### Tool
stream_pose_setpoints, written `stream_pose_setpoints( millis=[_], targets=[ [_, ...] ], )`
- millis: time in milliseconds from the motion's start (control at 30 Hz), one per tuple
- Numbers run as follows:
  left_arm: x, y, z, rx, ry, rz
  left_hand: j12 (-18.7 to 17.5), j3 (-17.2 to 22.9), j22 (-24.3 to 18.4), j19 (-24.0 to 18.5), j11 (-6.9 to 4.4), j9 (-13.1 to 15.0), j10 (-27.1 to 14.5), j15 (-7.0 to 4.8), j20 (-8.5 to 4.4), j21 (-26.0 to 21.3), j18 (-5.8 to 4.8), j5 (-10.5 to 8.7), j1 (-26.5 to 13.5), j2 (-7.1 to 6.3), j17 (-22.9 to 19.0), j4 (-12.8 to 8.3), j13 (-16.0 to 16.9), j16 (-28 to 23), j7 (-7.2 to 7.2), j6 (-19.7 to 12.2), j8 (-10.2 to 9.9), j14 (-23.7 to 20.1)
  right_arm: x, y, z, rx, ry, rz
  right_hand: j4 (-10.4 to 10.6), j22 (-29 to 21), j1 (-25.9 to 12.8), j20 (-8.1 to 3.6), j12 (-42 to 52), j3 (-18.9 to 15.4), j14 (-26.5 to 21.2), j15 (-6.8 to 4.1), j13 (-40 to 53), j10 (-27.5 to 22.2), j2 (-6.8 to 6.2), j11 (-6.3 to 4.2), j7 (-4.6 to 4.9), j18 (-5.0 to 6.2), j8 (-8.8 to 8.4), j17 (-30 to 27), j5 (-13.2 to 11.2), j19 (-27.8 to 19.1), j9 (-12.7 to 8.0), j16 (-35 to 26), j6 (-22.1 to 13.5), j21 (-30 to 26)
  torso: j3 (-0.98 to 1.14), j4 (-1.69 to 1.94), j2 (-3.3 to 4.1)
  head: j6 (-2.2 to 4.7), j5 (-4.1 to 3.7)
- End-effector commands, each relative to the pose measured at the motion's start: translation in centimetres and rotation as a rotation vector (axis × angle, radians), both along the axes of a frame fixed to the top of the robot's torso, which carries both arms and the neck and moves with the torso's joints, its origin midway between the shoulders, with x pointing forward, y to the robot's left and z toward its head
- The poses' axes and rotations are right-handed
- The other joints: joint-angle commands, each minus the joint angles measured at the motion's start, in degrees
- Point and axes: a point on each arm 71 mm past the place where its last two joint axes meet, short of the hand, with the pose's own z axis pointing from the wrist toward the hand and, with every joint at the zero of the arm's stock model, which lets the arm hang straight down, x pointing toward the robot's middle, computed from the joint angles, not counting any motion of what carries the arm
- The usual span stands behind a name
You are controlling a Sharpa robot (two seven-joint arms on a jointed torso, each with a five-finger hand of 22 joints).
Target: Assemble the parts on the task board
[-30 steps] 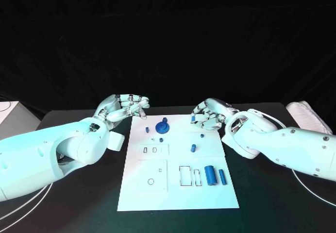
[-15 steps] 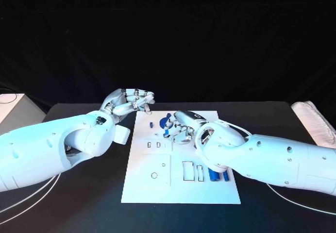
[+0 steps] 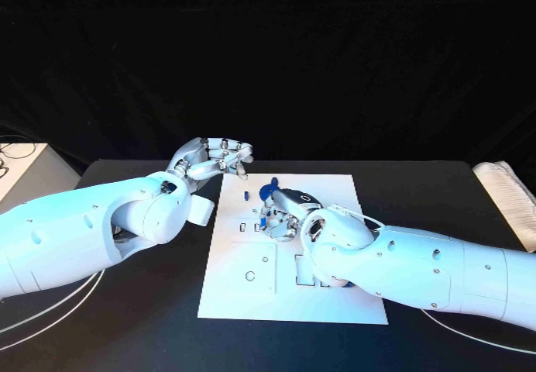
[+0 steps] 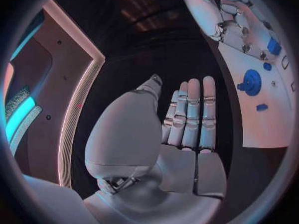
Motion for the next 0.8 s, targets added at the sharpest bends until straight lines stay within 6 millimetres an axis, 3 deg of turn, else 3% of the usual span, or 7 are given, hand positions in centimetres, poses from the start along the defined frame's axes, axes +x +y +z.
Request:
stream_pose_setpoints(
  millis=[33, 367, 500, 800],
  targets=[
    [0.0, -0.2, 0.1, 0.001, -0.005, -0.005, 0.19, 0.22, 0.05, 0.1, 0.16, 0.07, 0.23, -0.02, -0.36, 0.39, 0.79, -0.33, -0.41, 0.35, 0.05, 0.07, 0.05, 0.23, -0.07, 0.23, -0.29, 0.29, 0.0, 0.2, -0.2, -0.053, -0.03, 0.0, -0.07, 15.09, -0.28, 0.15, -0.36, 0.15, 5.97, 0.43, 12.53, 3.69, -0.06, 0.04, -0.21, -0.83, 0.15, 15.09, 0.31, 5.99, 0.04, 0.24, 0.12, 0.12, 0.01, -0.04, -0.01, -0.29, 0.16],
    [0.0, -0.3, 0.1, 0.0, -0.005, -0.007, 0.1, 0.23, 0.22, 0.07, 0.26, 0.11, -0.29, 0.02, -0.41, 0.7, 0.75, -0.33, -0.51, 0.32, 0.21, 0.1, 0.08, 0.52, -0.02, 0.33, -0.29, 0.31, -0.4, 0.7, -1.2, -0.071, -0.024, 0.008, -0.03, 15.09, -0.52, 0.19, -0.35, 0.08, 5.97, 0.46, 12.54, 3.7, -0.25, 0.07, -0.19, -0.83, 0.16, 15.09, 0.22, 5.99, 0.04, 0.24, 0.07, 0.12, 0.13, 0.08, 0.09, -0.67, 0.65],
    [0.0, -0.2, 0.1, 0.0, -0.005, -0.006, 0.06, 0.24, 0.26, 0.05, 0.28, 0.12, -0.43, 0.04, -0.42, 0.77, 0.74, -0.33, -0.53, 0.32, 0.25, 0.1, 0.08, 0.57, 0.0, 0.35, -0.3, 0.3, -0.4, 0.6, -1.3, -0.07, -0.025, 0.01, -0.03, 15.09, -0.6, 0.2, -0.4, 0.06, 5.97, 0.47, 12.5, 3.66, -0.33, 0.08, -0.18, -0.83, 0.15, 15.09, 0.19, 5.99, 0.04, 0.24, 0.02, 0.12, 0.08, 0.13, 0.08, -0.77, 0.6],
    [0.1, -0.2, 0.0, 0.001, -0.003, -0.004, 0.01, 0.25, 0.31, 0.02, 0.32, 0.13, -0.62, 0.06, -0.42, 0.85, 0.73, -0.32, -0.54, 0.32, 0.29, 0.09, 0.08, 0.64, 0.03, 0.36, -0.31, 0.27, -0.5, 0.6, -1.4, -0.066, -0.028, 0.018, 0.0, 15.09, -0.78, 0.22, -0.48, 0.02, 5.97, 0.49, 12.44, 3.61, -0.49, 0.11, -0.14, -0.83, 0.13, 15.09, 0.15, 5.99, 0.03, 0.24, -0.08, 0.12, 0.14, 0.01, 0.07, -0.81, 0.76]
  ],
)
